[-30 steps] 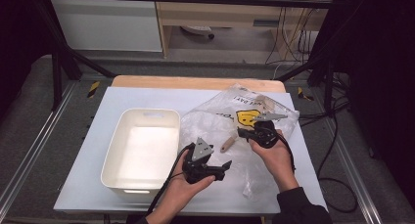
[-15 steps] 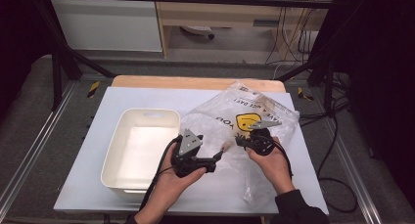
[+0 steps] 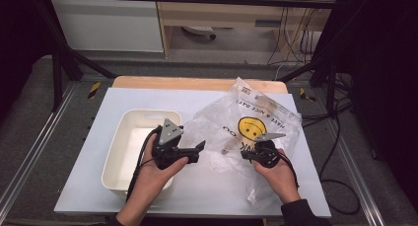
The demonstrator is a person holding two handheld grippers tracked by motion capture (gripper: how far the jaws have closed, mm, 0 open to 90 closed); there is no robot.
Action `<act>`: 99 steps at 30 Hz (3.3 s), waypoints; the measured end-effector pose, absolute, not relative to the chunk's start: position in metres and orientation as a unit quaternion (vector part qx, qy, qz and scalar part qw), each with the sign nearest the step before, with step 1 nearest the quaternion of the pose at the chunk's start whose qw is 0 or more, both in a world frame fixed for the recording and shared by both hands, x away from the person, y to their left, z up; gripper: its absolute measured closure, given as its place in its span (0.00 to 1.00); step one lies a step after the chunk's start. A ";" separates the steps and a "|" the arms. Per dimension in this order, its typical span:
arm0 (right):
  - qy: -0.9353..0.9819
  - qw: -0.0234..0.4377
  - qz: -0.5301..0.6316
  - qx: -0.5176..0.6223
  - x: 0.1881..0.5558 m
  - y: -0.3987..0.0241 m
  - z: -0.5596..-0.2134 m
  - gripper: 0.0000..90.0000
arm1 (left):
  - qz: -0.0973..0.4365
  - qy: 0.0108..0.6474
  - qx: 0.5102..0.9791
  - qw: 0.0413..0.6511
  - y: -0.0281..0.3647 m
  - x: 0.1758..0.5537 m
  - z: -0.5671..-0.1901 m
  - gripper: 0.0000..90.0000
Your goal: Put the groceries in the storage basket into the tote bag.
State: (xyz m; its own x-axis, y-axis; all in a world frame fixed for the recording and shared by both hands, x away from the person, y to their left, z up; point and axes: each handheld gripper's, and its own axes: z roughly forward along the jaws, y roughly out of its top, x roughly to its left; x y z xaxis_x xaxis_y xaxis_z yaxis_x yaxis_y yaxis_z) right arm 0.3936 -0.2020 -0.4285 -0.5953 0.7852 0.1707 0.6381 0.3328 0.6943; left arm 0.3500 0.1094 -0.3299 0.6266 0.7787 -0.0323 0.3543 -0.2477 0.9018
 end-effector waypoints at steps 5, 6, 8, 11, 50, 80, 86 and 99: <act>0.813 0.095 0.370 0.439 0.392 -0.205 -0.432 1.00 | 0.221 0.379 0.765 0.473 0.123 0.353 -0.330 0.17; 0.814 0.095 0.369 0.439 0.392 -0.205 -0.432 1.00 | 0.221 0.381 0.764 0.472 0.125 0.353 -0.330 0.17; 0.813 0.093 0.369 0.440 0.393 -0.205 -0.434 1.00 | 0.225 0.385 0.761 0.471 0.131 0.353 -0.328 0.17; 0.814 0.089 0.370 0.438 0.393 -0.201 -0.436 1.00 | 0.234 0.389 0.758 0.468 0.139 0.355 -0.328 0.17; 0.778 0.201 0.392 0.447 0.369 -0.195 -0.417 0.09 | 0.251 0.429 0.741 0.451 0.196 0.370 -0.340 0.13; 0.713 0.207 0.357 0.567 0.334 -0.285 -0.433 0.06 | 0.245 0.427 0.747 0.448 0.190 0.366 -0.346 0.11; 0.720 0.179 0.335 0.580 0.332 -0.286 -0.445 0.07 | 0.246 0.425 0.749 0.444 0.189 0.365 -0.348 0.11; 0.772 0.202 0.312 0.516 0.328 -0.257 -0.453 0.43 | 0.245 0.430 0.746 0.445 0.189 0.367 -0.351 0.11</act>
